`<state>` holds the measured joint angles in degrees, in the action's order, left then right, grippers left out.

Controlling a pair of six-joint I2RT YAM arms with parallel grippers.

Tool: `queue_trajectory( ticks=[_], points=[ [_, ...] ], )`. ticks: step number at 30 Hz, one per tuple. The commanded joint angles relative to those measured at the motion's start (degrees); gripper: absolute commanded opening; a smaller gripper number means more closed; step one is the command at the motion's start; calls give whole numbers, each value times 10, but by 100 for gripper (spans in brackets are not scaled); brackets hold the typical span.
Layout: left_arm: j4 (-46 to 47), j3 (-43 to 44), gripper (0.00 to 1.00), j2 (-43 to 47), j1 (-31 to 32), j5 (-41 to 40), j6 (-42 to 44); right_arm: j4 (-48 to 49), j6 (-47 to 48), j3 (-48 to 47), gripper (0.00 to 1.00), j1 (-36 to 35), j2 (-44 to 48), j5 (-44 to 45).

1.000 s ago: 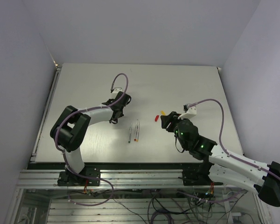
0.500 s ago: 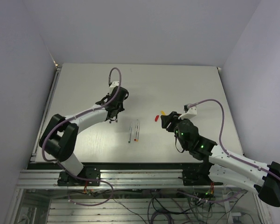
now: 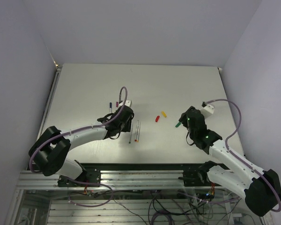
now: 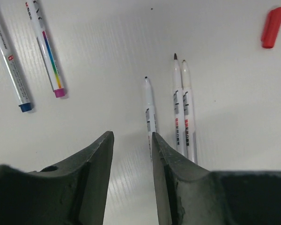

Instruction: Insert the pens into the pen caps

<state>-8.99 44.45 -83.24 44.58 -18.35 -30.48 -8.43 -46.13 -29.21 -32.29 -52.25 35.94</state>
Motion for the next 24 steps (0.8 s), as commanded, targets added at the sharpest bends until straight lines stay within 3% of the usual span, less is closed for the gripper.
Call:
queue_trajectory(
  ticks=[1, 10, 24],
  points=[
    [2, 1, 49, 19, 18, 30, -7, -12, -12, 15, 48, 60, 9, -51],
    [-10, 19, 56, -29, 48, 32, -14, -14, 2, 14, 48, 83, -17, -25],
    [-85, 72, 55, -90, 66, -17, 0, 18, 1, 29, 48, 95, -34, -46]
  ],
)
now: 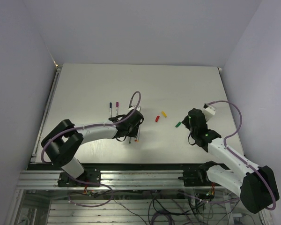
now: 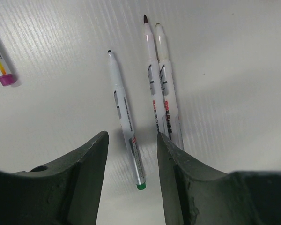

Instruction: Insert the pens into the pen caps

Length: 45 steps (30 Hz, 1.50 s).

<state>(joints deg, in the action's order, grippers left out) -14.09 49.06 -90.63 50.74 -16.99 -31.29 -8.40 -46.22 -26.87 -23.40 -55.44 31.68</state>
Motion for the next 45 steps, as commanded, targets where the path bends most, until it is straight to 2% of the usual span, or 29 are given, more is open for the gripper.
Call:
queue_trajectory(
  ticks=[1, 6, 13, 20, 24, 25, 32, 36, 45],
  points=[
    [-41, 30, 55, -20, 4, -38, 9, 18, 2, 5, 48, 6, -2, -4],
    [-63, 42, 53, -36, 4, -51, 14, 23, 3, 8, 48, 8, -3, -9],
    [-67, 38, 46, -51, 5, -29, 11, 29, -2, 10, 48, 10, -9, -18],
    [-87, 40, 28, -78, 4, -9, 11, 27, -6, 6, 48, 10, -9, -26],
    [-96, 34, 8, -82, 5, 2, 9, 21, -9, 5, 48, 10, -3, -26],
    [-97, 31, 7, -82, 5, 3, 8, 19, -10, 5, 48, 10, -3, -26],
    [-103, 24, 7, -52, 5, -25, 9, 3, -15, -13, 48, 11, -40, -27],
    [-118, 38, 7, 2, 5, -48, 16, -22, -20, -39, 45, 11, -80, -29],
    [-141, 52, 7, 104, 4, -32, 40, -16, -19, -59, 40, 11, -148, -47]
  ],
)
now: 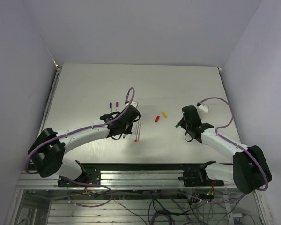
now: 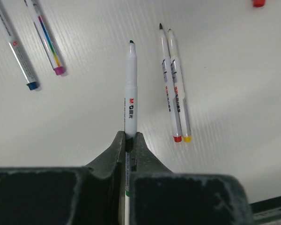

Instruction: Insert the pens into the pen caps

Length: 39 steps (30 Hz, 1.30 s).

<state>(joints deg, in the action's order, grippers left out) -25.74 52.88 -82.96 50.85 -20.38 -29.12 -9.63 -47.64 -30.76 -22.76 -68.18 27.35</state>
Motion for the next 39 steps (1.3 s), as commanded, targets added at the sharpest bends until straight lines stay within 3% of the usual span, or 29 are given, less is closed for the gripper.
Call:
queue_trajectory(
  ticks=[1, 9, 22, 39],
  points=[
    [-26, 13, 7, 35, 4, 6, 20, -8, -4, -25, 40, 5, -30, -4],
    [3, -25, 7, 88, 5, 43, 16, 5, 3, -53, 41, 4, -98, -15],
    [29, -42, 7, 80, 7, 64, 21, 11, 4, -99, 41, 4, -199, -32],
    [47, -44, 7, 73, 6, 82, 20, -25, -51, -52, 40, -24, -195, -31]
  ],
)
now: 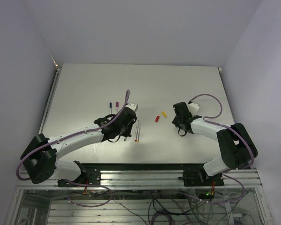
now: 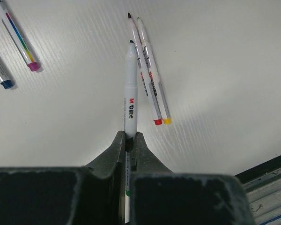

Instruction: Insert the pens into the pen caps

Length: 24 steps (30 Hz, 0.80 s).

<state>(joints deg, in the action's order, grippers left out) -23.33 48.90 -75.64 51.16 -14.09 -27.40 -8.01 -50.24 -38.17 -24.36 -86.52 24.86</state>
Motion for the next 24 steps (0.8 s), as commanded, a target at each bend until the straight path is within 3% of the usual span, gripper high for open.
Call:
queue_trajectory(
  ticks=[1, 19, 24],
  points=[
    [23, -5, 7, 0, 3, 20, 2, -42, -25, 21, 40, -9, -17, -5],
    [35, -13, 7, -4, 3, 30, -2, -83, -51, 13, 32, -18, -47, 28],
    [37, -14, 7, -1, 3, 32, -1, -86, -57, 23, 24, -26, -46, 22]
  ],
)
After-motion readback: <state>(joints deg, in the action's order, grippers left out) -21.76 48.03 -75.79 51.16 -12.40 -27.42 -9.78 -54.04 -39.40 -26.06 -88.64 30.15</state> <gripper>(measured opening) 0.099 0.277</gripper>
